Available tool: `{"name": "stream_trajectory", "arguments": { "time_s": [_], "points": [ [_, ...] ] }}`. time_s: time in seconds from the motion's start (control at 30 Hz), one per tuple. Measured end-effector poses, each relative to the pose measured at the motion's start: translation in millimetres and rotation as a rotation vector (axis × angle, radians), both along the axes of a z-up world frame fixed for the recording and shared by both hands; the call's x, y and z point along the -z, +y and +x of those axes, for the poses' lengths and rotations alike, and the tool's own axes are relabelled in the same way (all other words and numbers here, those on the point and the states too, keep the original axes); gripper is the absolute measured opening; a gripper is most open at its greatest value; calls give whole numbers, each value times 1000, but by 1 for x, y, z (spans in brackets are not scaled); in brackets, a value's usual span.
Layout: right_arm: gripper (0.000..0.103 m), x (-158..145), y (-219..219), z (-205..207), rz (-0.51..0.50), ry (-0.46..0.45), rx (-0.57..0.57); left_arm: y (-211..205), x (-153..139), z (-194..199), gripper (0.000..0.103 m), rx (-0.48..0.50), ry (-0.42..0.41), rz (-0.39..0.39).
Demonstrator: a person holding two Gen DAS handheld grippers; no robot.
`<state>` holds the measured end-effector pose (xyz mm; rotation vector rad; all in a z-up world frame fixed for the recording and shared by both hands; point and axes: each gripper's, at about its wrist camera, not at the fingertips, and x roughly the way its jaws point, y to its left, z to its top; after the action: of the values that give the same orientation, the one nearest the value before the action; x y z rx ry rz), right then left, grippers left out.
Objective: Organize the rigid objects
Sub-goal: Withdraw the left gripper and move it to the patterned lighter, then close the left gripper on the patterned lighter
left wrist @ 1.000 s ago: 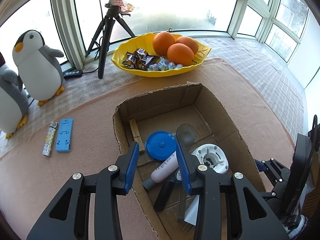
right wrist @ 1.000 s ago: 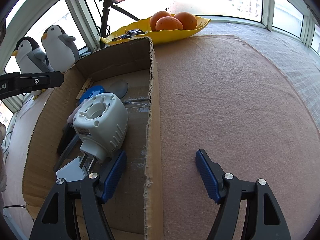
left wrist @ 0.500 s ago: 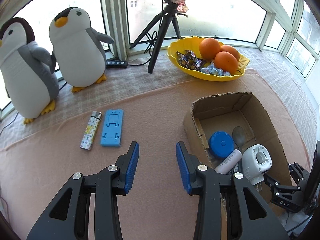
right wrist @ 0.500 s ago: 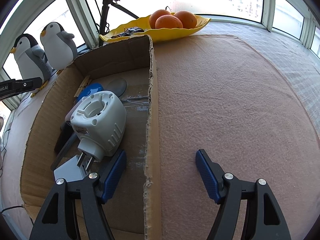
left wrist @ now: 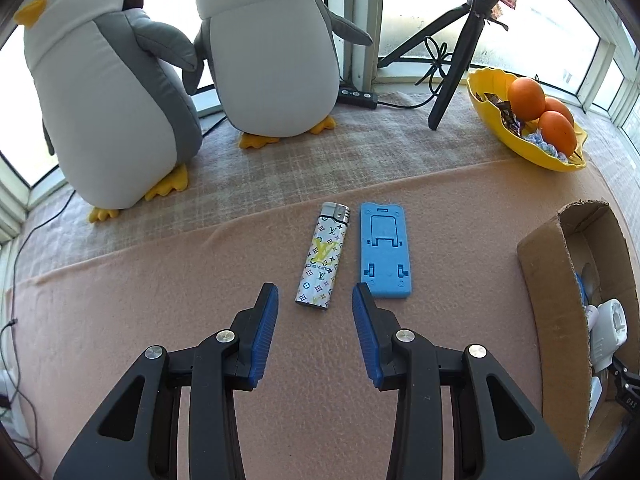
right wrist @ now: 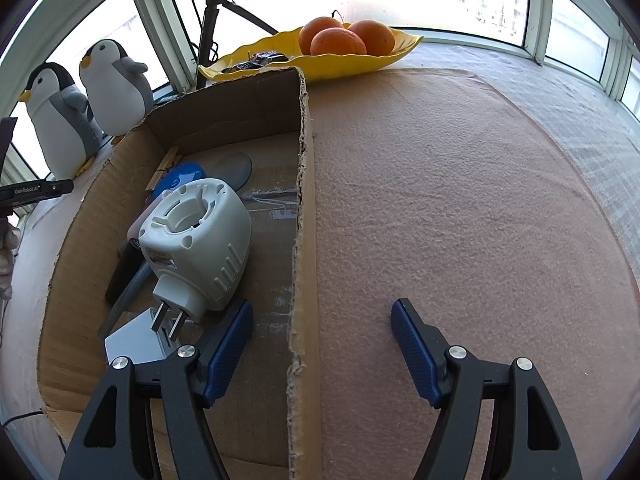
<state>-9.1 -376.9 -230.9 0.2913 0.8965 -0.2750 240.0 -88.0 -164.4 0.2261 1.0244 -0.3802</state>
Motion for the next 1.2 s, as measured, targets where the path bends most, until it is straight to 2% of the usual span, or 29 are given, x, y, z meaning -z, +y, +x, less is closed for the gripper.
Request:
{"name": "stream_trajectory", "arguments": {
  "time_s": [0.2, 0.33, 0.57, 0.9, 1.1, 1.2],
  "points": [
    [69, 0, 0, 0, -1, 4, 5, -7, 12, 22, 37, 46, 29, 20],
    [70, 0, -1, 0, -3, 8, 6, -11, 23, 34, 37, 53, 73, 4],
    [72, 0, -1, -1, -3, 9, 8, -19, 29, 38, 37, 77, 70, 36],
    [73, 0, -1, -1, -3, 10, 7, -14, 35, 47, 37, 71, 92, 28],
    [73, 0, -1, 0, -3, 11, 8, -20, 37, 53, 22, 81, 99, 26],
    [73, 0, -1, 0, -3, 10, 8, -22, 38, 53, 22, 78, 96, 32]
  ]
}}
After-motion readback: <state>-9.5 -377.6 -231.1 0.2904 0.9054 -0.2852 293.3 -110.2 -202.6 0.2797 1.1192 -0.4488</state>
